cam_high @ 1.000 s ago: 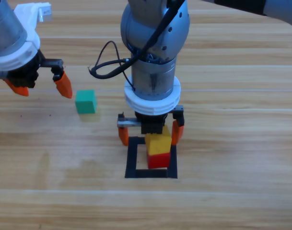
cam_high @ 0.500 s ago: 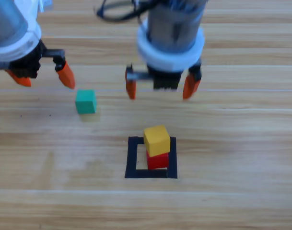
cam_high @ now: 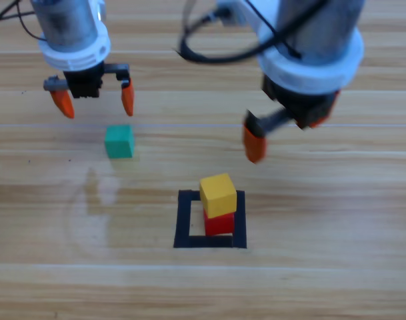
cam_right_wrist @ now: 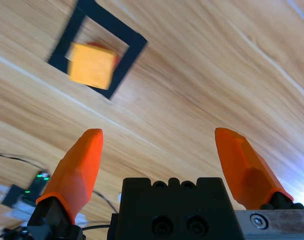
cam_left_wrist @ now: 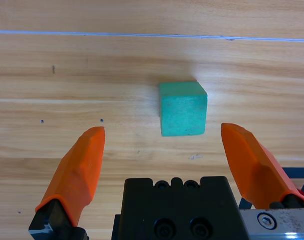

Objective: Stack the blocks in the rectangular block: red at the bottom, yellow in the middle, green on top

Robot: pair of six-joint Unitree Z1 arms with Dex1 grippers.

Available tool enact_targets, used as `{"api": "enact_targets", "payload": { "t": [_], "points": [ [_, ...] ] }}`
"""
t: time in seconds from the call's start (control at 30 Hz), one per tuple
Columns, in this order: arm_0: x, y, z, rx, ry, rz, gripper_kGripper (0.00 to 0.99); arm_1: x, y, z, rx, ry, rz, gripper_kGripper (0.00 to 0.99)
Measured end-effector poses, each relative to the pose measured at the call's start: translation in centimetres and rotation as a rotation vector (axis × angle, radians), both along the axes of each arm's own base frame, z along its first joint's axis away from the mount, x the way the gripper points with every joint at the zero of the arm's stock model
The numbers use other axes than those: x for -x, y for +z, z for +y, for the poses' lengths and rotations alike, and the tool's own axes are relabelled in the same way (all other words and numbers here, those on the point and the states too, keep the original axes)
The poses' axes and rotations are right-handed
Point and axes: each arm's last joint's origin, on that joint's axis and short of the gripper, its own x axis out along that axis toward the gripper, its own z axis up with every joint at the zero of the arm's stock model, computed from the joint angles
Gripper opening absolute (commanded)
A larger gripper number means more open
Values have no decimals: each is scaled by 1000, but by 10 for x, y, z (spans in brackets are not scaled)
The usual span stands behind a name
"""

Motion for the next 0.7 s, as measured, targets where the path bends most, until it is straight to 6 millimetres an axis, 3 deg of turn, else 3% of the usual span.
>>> {"api": "enact_targets", "payload": {
  "t": [0.07, 0.17, 0.2, 0.27, 0.4, 0.7],
  "points": [
    [0, -6, -5, -7, 19, 11, 990, -2, -18, -20, -19, 40, 16, 990],
    [1, -9, -13, -9, 25, 15, 990, 8, -33, -71, -204, 125, 33, 990],
    [2, -9, -15, -8, 30, 13, 990, 12, -32, -83, -240, 132, 20, 990],
    [5, -9, -22, -12, 28, 10, 988, 28, -6, -111, -334, 185, -64, 990],
    [9, -14, -33, -20, 13, 18, 962, 46, 31, -135, -443, 256, -152, 990],
    [7, -30, -40, -42, 27, 46, 942, 61, 6, -156, -465, 336, -137, 990]
  ]
}}
